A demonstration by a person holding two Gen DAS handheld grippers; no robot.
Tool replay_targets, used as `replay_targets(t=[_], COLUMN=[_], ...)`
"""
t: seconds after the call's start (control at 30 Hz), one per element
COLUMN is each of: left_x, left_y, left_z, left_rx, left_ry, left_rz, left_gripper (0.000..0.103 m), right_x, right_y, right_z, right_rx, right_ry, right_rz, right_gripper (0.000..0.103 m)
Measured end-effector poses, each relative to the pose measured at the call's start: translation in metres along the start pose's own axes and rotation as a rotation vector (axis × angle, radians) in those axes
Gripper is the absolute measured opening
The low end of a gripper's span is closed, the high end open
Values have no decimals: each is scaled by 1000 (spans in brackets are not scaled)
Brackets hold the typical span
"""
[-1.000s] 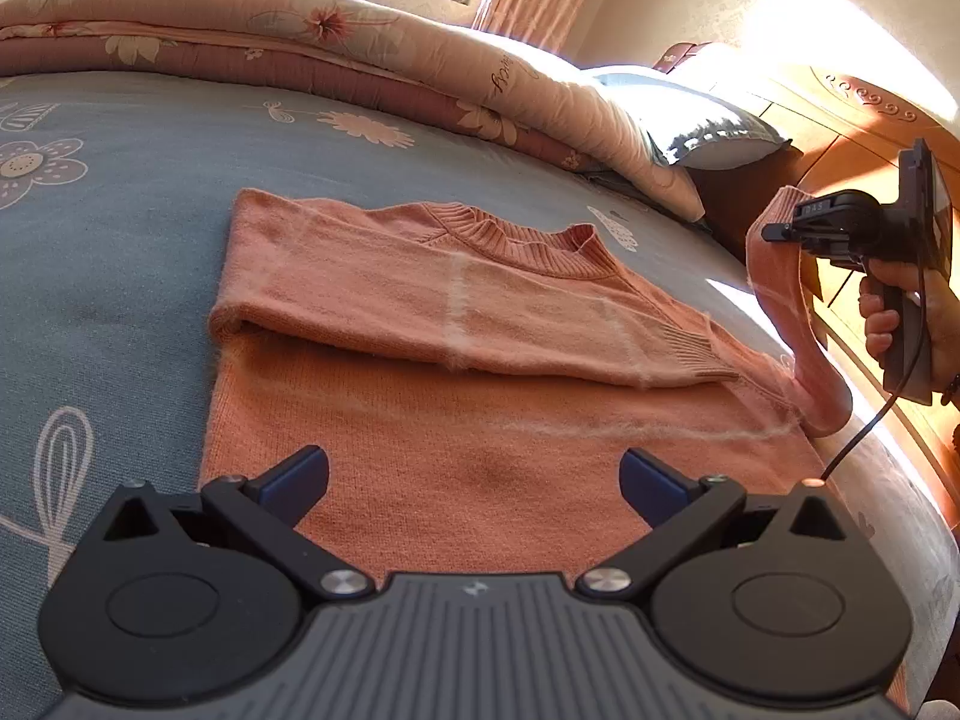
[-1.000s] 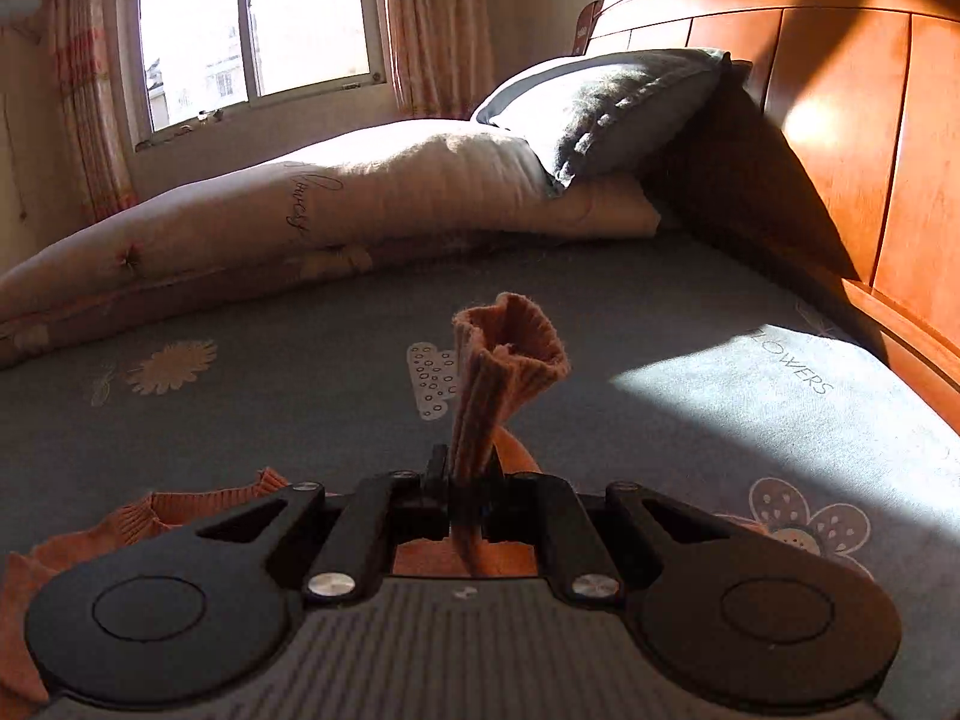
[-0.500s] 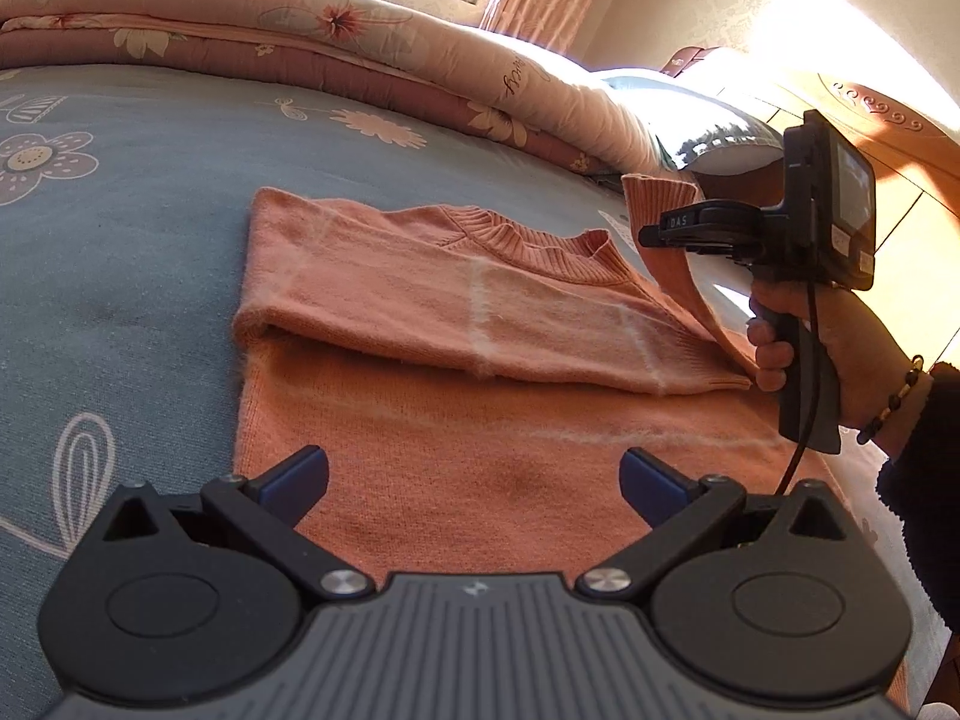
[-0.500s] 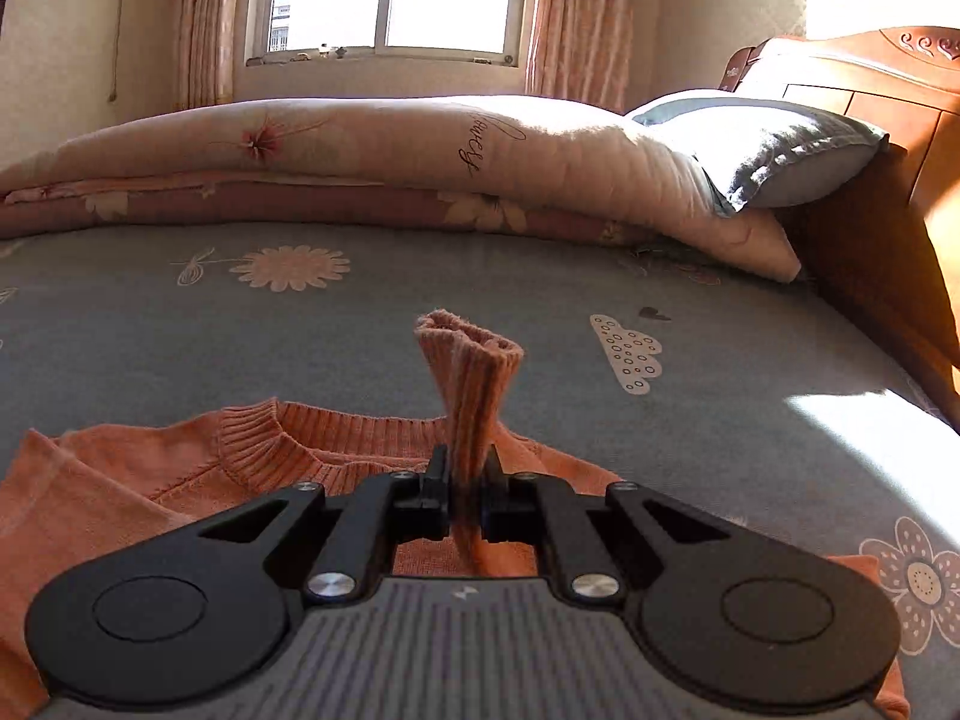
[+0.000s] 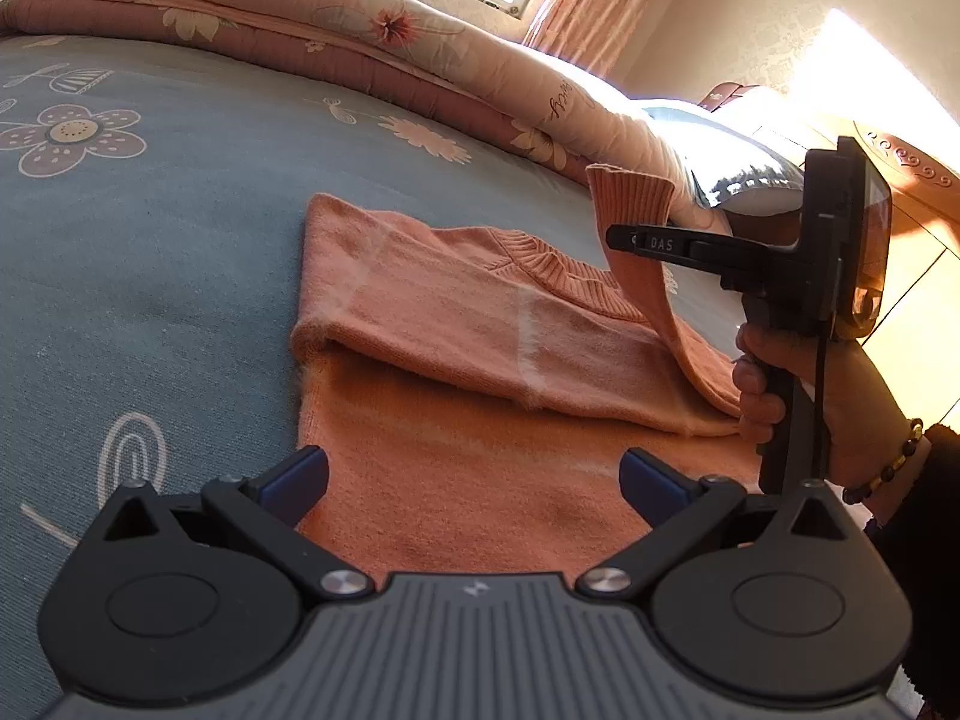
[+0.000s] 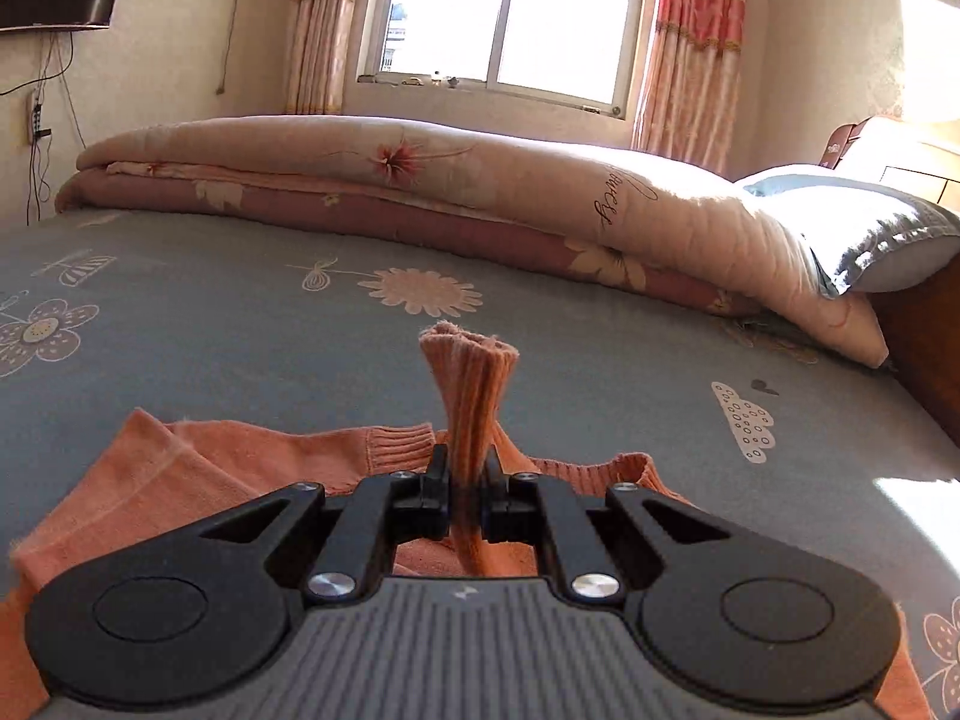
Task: Fold clothes
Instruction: 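Lift the cuff with the right gripper and carry it across the sweater body, then lay the sleeve on the body below the collar and open the right gripper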
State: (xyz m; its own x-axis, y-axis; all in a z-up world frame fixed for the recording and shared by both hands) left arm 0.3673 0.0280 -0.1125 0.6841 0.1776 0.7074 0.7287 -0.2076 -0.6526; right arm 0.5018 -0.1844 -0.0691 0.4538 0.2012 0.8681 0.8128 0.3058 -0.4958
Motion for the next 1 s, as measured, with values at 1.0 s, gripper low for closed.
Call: replay_targets(t=[1.0], left_x=[0], left_y=[1], left_z=[-2], left_rx=[6], left_ry=[7], left_rz=[0], left_gripper=[102], right_x=[-30], right_y=[24], right_z=[50], right_rx=[132], right_ry=[-102], right_rz=[135], right_gripper=[11])
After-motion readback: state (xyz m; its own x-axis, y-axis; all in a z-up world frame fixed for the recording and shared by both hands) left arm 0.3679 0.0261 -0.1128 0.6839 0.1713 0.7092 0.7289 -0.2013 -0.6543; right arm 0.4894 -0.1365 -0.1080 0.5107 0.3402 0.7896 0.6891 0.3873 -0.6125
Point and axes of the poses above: each gripper's, at about its wrist camera, not at the fingertips, and y roughly the way its jaws point, z to its left, x to its top, the point moved 3 cm from there along y, roughly the way its jaws point, and after that the axes turned 14 degrees about x, right-handed, at the moved point
